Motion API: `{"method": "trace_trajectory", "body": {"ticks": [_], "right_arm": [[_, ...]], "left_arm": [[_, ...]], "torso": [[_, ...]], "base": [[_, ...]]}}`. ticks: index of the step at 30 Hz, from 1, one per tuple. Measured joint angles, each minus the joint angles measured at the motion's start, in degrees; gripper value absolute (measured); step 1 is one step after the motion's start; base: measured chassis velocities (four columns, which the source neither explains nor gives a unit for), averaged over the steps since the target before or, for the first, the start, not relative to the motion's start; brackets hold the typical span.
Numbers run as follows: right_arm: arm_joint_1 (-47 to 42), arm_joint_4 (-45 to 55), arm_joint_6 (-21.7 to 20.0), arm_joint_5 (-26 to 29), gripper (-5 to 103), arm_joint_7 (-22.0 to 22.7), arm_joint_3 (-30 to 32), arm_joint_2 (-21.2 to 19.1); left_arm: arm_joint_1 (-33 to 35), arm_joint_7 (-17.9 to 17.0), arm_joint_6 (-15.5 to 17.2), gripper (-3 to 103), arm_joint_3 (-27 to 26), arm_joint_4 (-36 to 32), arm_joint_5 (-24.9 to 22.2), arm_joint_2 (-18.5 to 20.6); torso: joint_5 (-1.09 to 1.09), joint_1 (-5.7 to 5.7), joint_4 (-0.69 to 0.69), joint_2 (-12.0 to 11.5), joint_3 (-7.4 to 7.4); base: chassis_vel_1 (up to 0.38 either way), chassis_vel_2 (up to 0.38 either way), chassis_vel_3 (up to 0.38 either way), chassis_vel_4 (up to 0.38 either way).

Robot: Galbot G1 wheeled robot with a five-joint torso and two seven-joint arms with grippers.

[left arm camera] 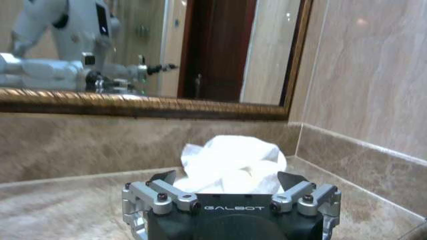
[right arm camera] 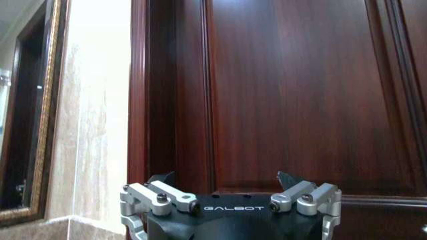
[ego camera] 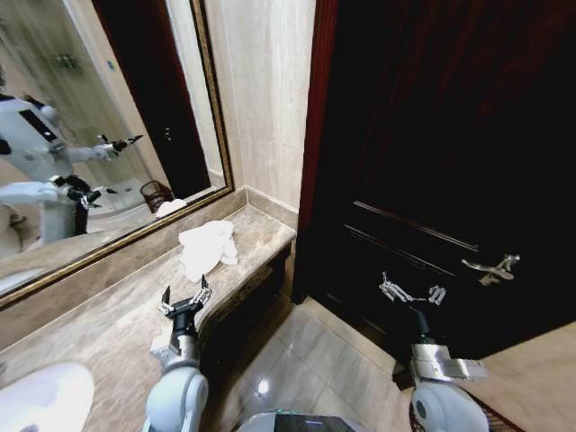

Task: Discard the used towel into the hamper.

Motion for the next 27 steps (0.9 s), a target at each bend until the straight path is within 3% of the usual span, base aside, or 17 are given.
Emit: {"method": "trace_trajectory", "body": {"ticks": [7,16,27], "right_arm": [[-0.8,-0.5,0.1,-1.7,100,0.5,0.9,-0.5],[-0.6,-0.7,-0.7,-5.0,100,1.7,0.7,0.7],[-1.1,-1.3,-0.3,-6.1,100,2.1,1.6,1.8]], "left_arm": [[-11.5,-0.5,2.2,99,0.0,9.8,-4.0,6.4],[-20.8,-0.3,4.7,99,2.8,20.9,-9.8,14.4],[-31.2,0.7,5.6,99,6.3,32.3,-12.6,18.0]], "torso": [[0.0,-0.07,0.0,0.0,-0.02],[-0.01,0.0,0.01,0.0,0.0],[0.0,-0.01,0.0,0.0,0.0]], "base": [[0.035,-0.02,-0.038,0.034],[0.0,0.0,0.0,0.0],[0.0,0.0,0.0,0.0]]}}
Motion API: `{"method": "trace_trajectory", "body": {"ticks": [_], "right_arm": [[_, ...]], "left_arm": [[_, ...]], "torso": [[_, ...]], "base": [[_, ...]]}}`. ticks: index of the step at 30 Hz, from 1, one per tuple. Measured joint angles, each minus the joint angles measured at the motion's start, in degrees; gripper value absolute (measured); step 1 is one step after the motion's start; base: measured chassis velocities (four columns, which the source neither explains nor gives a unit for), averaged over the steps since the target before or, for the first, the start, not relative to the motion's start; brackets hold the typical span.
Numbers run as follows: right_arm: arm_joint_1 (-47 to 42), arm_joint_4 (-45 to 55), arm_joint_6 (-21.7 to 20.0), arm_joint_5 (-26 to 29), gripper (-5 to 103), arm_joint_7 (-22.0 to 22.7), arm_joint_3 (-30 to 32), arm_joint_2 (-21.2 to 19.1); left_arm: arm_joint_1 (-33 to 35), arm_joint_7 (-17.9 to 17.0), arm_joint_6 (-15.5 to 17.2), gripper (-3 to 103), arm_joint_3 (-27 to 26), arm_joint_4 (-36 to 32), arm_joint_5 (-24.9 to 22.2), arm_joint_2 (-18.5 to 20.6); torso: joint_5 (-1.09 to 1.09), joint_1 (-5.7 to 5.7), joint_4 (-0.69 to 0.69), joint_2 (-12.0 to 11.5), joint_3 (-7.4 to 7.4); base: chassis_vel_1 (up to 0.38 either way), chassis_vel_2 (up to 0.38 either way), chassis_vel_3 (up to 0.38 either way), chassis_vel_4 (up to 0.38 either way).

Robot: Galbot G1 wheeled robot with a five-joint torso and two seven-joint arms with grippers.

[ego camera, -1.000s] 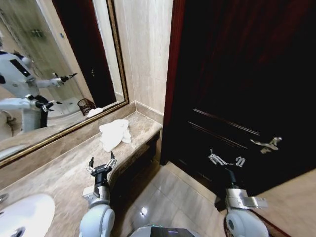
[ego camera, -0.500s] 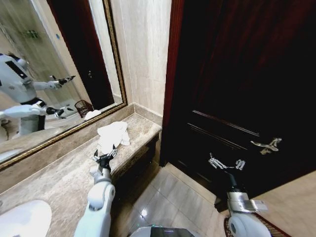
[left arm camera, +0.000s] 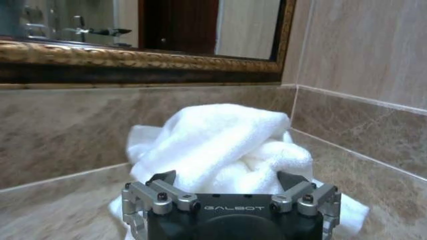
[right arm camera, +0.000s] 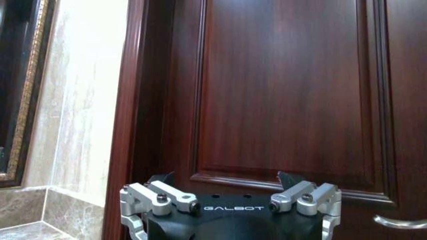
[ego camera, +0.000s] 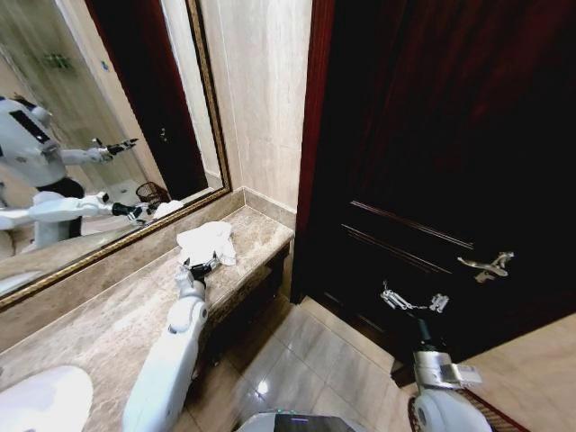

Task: Discard the used towel into the hamper.

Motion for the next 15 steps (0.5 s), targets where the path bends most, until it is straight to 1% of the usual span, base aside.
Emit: {"method": "trace_trajectory", "body": {"ticks": [3,4,5,8,9,10,11,12,15], "right_arm": [[0.1,-0.1,0.0,-0.1,100,0.2,0.1,0.1],[0.1,-0.1,0.0,-0.1,100,0.2,0.1,0.1],[0.2,-0.2,0.1,-0.2,100,0.2,0.1,0.1],[0.2,-0.3,0.1,-0.2,100,0.3,0.1,0.2],[0.2,-0.4,0.2,-0.2,100,0.3,0.1,0.4],[0.2,-0.5,0.3,-0.2,100,0.3,0.1,0.4],[0.2,-0.6,0.5,-0.2,100,0.3,0.2,0.5],[0.2,-0.6,0.5,-0.2,100,0.3,0.2,0.5],[0.2,-0.9,0.8,-0.2,100,0.3,0.2,0.7]], "left_arm": [[-3.3,0.4,0.7,99,2.0,3.3,-2.6,0.8],[-3.3,0.4,0.7,99,2.0,3.3,-2.6,0.8],[-4.5,0.7,0.9,100,2.6,4.7,-3.4,1.1],[-5.6,1.1,1.0,99,3.1,6.3,-3.8,1.3],[-6.3,1.3,1.1,93,3.2,7.3,-4.1,1.4],[-6.5,1.6,1.1,93,3.2,7.6,-4.2,1.4],[-6.6,2.0,1.1,89,3.3,7.9,-4.3,1.4],[-6.6,2.0,1.1,89,3.3,7.9,-4.3,1.4],[-6.7,2.8,1.0,72,3.4,8.2,-4.3,1.4]], "torso": [[0.0,0.0,0.0,0.0,0.0],[0.0,0.0,0.0,0.0,0.0],[0.01,0.0,0.0,0.0,0.0],[0.0,0.0,0.0,0.0,0.0],[0.0,0.0,0.0,0.0,0.0],[0.01,0.0,0.0,0.0,0.0],[0.01,0.0,0.01,0.0,0.0],[0.01,0.0,0.01,0.0,0.0],[0.01,-0.01,0.01,0.0,-0.01]], "base": [[0.0,0.0,0.0,0.0],[0.0,0.0,0.0,0.0],[0.0,0.0,0.0,0.0],[0.0,0.0,0.0,0.0],[0.0,0.0,0.0,0.0],[0.0,0.0,0.0,0.0],[0.0,0.0,0.0,0.0],[0.0,0.0,0.0,0.0],[0.0,0.0,0.0,0.0]]}}
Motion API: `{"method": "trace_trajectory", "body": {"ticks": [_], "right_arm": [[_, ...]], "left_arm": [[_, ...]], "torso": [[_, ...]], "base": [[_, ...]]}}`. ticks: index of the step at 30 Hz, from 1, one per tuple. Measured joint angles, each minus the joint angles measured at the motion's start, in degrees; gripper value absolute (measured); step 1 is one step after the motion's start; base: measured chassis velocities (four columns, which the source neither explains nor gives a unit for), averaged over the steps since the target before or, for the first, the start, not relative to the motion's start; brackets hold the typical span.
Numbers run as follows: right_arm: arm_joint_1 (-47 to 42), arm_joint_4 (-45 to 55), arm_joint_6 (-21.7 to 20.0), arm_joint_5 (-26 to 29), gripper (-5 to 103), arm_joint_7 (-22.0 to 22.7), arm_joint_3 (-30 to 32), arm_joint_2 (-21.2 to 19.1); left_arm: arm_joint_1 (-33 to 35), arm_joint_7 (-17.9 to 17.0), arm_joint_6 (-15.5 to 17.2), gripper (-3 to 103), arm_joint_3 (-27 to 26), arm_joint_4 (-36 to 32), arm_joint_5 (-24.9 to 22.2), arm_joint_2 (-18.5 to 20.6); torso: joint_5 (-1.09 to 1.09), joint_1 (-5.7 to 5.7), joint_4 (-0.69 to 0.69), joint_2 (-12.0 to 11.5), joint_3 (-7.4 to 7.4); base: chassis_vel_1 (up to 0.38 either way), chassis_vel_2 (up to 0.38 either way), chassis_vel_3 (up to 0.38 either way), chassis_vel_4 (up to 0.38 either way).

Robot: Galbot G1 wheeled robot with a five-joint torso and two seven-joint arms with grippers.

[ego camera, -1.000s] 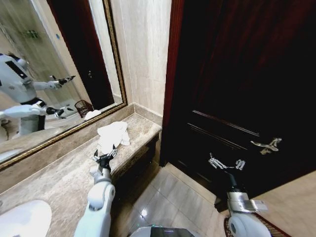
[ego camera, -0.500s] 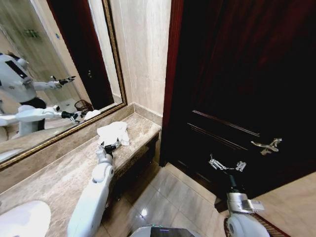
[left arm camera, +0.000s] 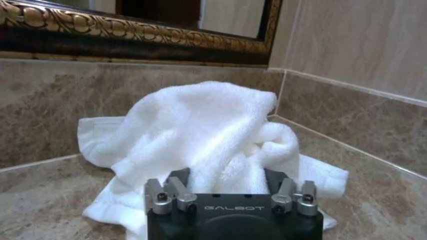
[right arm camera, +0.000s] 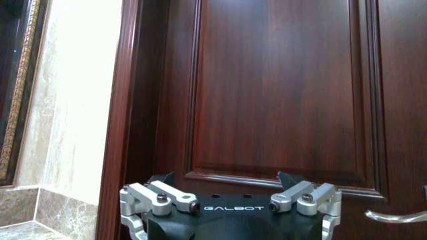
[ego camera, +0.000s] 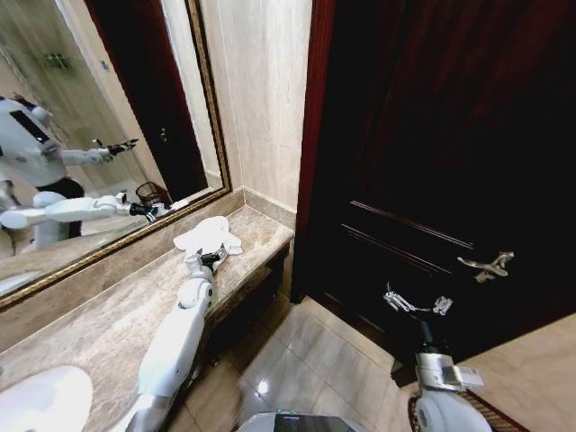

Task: Discard the used towel into the hamper.

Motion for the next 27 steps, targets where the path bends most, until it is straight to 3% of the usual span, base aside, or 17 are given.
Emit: {"method": "trace_trajectory", "body": {"ticks": [3,4,9,12,13,17,21,27], "right_arm": [[0.0,0.0,0.1,0.0,100,0.0,0.0,0.1],[0.0,0.0,0.1,0.0,100,0.0,0.0,0.1],[0.1,-0.1,0.2,0.0,100,0.0,0.0,0.2],[0.1,-0.3,0.3,0.0,100,0.0,-0.1,0.4],[0.1,-0.3,0.3,0.0,100,0.0,-0.1,0.4],[0.3,-0.5,0.4,0.0,100,0.0,-0.2,0.4],[0.4,-0.7,0.4,0.1,100,0.0,-0.2,0.4],[0.7,-0.8,0.4,0.1,100,0.2,-0.7,0.5]], "left_arm": [[0.0,0.2,-0.1,67,0.0,0.0,0.0,-0.1],[0.0,0.2,-0.2,56,0.0,0.0,0.0,-0.2],[0.2,0.2,-0.5,45,0.0,-0.1,-0.1,-0.2],[0.4,0.3,-0.7,29,-0.1,-0.3,-0.1,-0.2],[0.4,0.3,-0.7,29,-0.1,-0.3,-0.1,-0.2],[0.5,0.5,-1.0,13,-0.2,-0.3,-0.2,-0.2],[0.9,0.6,-1.5,4,-0.3,-0.4,-0.2,-0.2],[2.2,1.2,-2.8,4,-0.7,-1.8,-0.7,0.0]], "torso": [[0.0,0.0,0.0,0.0,0.0],[0.0,0.0,0.0,0.0,0.0],[0.0,0.0,0.0,0.0,0.0],[0.0,0.0,0.0,0.0,0.0],[0.0,0.0,0.0,0.0,0.0],[0.0,0.0,0.0,0.0,0.0],[-0.01,0.0,-0.01,0.0,0.0],[-0.01,0.0,0.0,0.0,0.0]], "base": [[0.0,0.0,0.0,0.0],[0.0,0.0,0.0,0.0],[0.0,0.0,0.0,0.0],[0.0,0.0,0.0,0.0],[0.0,0.0,0.0,0.0],[0.0,0.0,0.0,0.0],[0.0,0.0,0.0,0.0],[0.0,0.0,0.0,0.0]]}}
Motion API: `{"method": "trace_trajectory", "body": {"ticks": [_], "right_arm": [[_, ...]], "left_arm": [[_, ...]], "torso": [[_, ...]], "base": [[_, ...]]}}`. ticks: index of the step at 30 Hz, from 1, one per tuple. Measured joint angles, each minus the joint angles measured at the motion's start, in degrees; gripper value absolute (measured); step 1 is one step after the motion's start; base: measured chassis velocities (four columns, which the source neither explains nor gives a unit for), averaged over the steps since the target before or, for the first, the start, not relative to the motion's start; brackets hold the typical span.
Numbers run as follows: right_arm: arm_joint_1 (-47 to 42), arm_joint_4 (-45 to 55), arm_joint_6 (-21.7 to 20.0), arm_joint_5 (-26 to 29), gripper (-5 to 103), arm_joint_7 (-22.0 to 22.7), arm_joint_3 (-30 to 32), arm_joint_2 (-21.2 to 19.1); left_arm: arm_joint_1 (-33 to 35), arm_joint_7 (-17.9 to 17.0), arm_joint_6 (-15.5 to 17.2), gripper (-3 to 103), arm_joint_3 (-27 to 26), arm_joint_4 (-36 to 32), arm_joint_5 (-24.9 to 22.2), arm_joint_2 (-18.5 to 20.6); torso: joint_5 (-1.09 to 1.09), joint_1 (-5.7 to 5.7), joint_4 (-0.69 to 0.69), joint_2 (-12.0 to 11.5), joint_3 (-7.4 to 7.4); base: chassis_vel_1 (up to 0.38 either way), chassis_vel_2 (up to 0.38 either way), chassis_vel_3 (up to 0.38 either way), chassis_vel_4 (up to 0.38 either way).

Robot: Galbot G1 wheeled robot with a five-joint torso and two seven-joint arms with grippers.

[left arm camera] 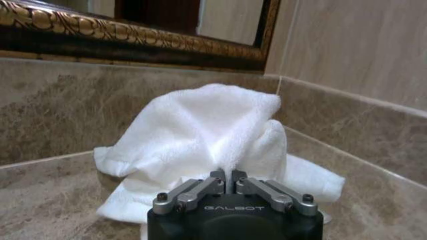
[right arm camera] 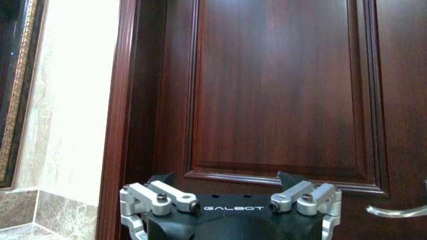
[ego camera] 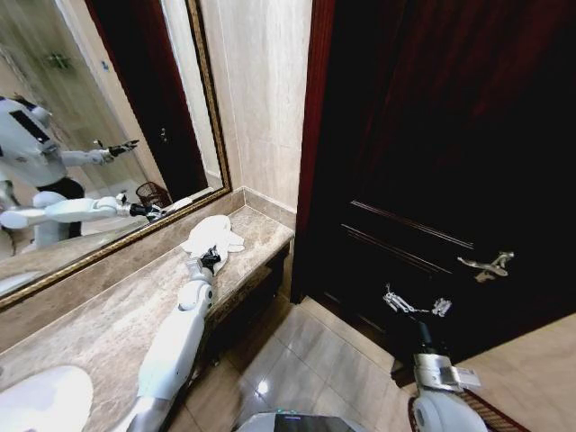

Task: Discard the used towel into the hamper.

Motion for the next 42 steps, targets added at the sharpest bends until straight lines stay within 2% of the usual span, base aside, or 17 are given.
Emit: {"method": "trace_trajectory", "body": {"ticks": [3,5,6,7,9,11,15,18,19,20,23,24,27,33,35,39,42], "right_arm": [[0.0,0.0,-0.1,0.0,100,0.2,-0.3,0.2],[0.0,0.1,-0.1,-0.1,100,0.1,-0.5,0.2],[0.0,0.2,0.0,-0.1,100,0.1,-0.6,0.2],[0.0,0.2,0.0,-0.1,100,0.1,-0.6,0.2],[0.1,0.5,0.0,-0.1,100,0.1,-0.8,0.2],[0.1,0.6,-0.1,-0.1,100,0.1,-0.9,0.2],[0.3,0.8,-0.1,0.4,100,0.0,-1.1,0.2],[0.4,0.8,-0.1,0.7,100,-0.1,-1.2,0.2],[0.6,0.8,0.0,1.2,100,-0.2,-1.3,0.2],[0.6,0.8,0.0,1.2,100,-0.2,-1.3,0.2],[1.5,1.1,-0.3,2.0,100,-0.2,-1.8,0.2],[1.5,1.1,-0.3,2.0,100,-0.2,-1.8,0.2],[2.1,1.7,-0.7,2.8,100,-0.1,-2.4,0.2],[2.1,2.1,-0.6,4.0,100,-0.3,-2.5,0.2],[2.1,2.1,-0.3,4.4,100,-0.4,-2.5,0.4],[2.0,2.1,-0.1,4.6,100,-0.6,-2.5,0.9],[1.8,2.5,0.2,4.9,100,-1.1,-2.5,1.2]], "left_arm": [[1.5,1.4,-1.6,4,-0.6,-2.1,-0.6,0.2],[2.9,3.2,-3.4,4,-1.2,-4.2,-1.3,0.2],[4.2,4.2,-5.3,4,-1.7,-6.0,-1.7,0.1],[4.2,4.2,-5.3,4,-1.7,-6.0,-1.7,0.1],[6.7,5.0,-7.8,4,-2.6,-10.2,-2.0,-0.3],[7.6,5.1,-8.1,4,-2.9,-11.6,-2.0,-0.5],[14.4,4.3,-9.2,4,-4.2,-22.6,-1.1,-2.3],[16.6,3.9,-9.5,4,-4.4,-25.5,-0.7,-3.3],[19.9,4.7,-10.6,4,-5.0,-28.8,0.8,-5.5],[19.9,4.7,-10.6,4,-5.0,-28.8,0.8,-5.5],[24.9,6.8,-13.1,4,-6.0,-33.1,4.7,-10.0],[24.9,6.8,-13.1,4,-6.0,-33.1,4.7,-10.0],[29.5,7.7,-15.3,4,-7.5,-37.7,8.3,-13.2],[34.4,6.0,-16.0,4,-9.7,-43.5,9.8,-16.0],[39.1,5.6,-16.7,4,-10.3,-47.2,11.2,-17.8],[43.1,5.0,-17.9,4,-9.5,-49.8,12.4,-18.4],[46.6,4.7,-19.4,4,-8.1,-50.8,14.2,-17.1]], "torso": [[0.0,0.0,0.0,0.0,0.0],[0.0,0.0,0.0,0.0,0.0],[0.0,0.0,0.0,0.0,0.0],[0.0,0.0,0.0,0.0,0.0],[0.0,0.0,0.0,0.0,0.0],[0.0,0.0,0.0,0.0,0.0],[0.01,0.0,0.0,0.0,0.0],[0.01,0.0,0.0,0.0,-0.01],[0.01,0.0,0.0,0.0,-0.01],[0.01,0.0,0.0,0.0,-0.01],[0.01,0.0,0.01,0.0,-0.01],[0.01,0.0,0.01,0.0,-0.01],[0.02,0.0,0.0,0.0,-0.01],[0.02,0.0,-0.01,0.0,-0.01],[0.02,-0.01,0.01,0.0,-0.01],[0.03,-0.01,0.01,0.0,-0.01],[0.02,-0.01,0.01,0.0,0.0]], "base": [[0.0,0.0,0.0,0.0],[0.0,0.0,0.0,0.0],[0.0,0.0,0.0,0.0],[0.0,0.0,0.0,0.0],[0.0,0.0,0.0,0.0],[0.0,0.0,0.0,0.0],[0.0,0.0,0.0,0.0],[0.0,0.0,0.0,0.0],[0.0,0.0,0.0,0.0],[0.0,0.0,0.0,0.0],[0.0,0.0,0.0,0.0],[0.0,0.0,0.0,0.0],[0.0,0.0,0.0,0.0],[0.0,0.0,0.0,0.0],[0.0,0.0,0.0,0.0],[0.0,0.0,0.0,0.0],[0.0,0.0,0.0,0.0]]}}
